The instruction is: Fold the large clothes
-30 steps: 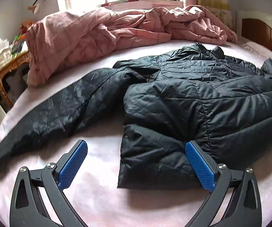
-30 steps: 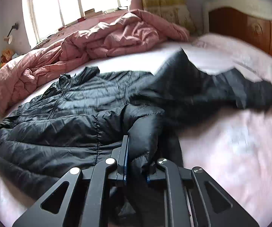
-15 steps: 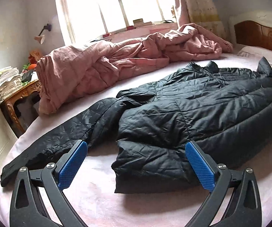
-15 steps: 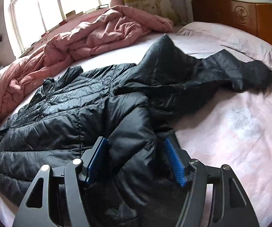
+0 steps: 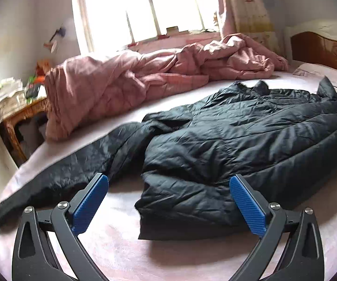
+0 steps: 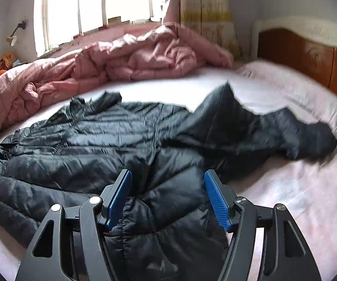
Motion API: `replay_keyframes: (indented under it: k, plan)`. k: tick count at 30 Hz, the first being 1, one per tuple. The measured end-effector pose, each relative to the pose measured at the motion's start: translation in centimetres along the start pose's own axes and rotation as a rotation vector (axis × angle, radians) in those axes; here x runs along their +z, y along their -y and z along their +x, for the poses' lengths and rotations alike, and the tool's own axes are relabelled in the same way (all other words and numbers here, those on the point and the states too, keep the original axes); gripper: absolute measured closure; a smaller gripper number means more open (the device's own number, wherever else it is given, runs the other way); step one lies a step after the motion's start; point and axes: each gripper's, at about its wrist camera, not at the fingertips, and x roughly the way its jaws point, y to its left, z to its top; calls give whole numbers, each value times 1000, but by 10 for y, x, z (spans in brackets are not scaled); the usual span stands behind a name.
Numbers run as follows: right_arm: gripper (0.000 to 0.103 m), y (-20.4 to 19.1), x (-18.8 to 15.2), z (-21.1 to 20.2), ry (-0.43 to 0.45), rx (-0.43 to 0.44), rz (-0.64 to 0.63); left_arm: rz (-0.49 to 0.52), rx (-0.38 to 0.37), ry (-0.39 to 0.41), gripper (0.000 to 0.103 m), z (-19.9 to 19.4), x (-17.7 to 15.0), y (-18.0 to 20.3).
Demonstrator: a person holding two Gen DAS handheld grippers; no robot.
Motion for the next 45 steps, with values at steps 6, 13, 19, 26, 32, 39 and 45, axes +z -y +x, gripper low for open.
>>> replay_keyframes:
  k: [6,13,19,26,32,39,45]
  plan:
    - [36,0,-13,-36,106,-15,-4,-78,-41,138,0,-27,9,-11]
    - [36,-15,-32,-41,82,-74,-57,-268,-36,217,0,-56,14,-34]
    - [28,-20,-38,-47,91,4,-79,-234,4,247,0,-64,8,-16]
    - [28,-43,-43,-49,129,-68,-118,-270,14,139,0,-40,1,-16]
    - [28,-35,-42,-52,149,-25,-39,-275,-6,89,0,-29,-1,-15]
    - [22,-27,-39,-37,82,-27,-2,-286,-12,94,0,-29,-3,-16]
    - [22,-24,-36,-39,105,-26,10,-256,6,132,0,-37,-1,-9]
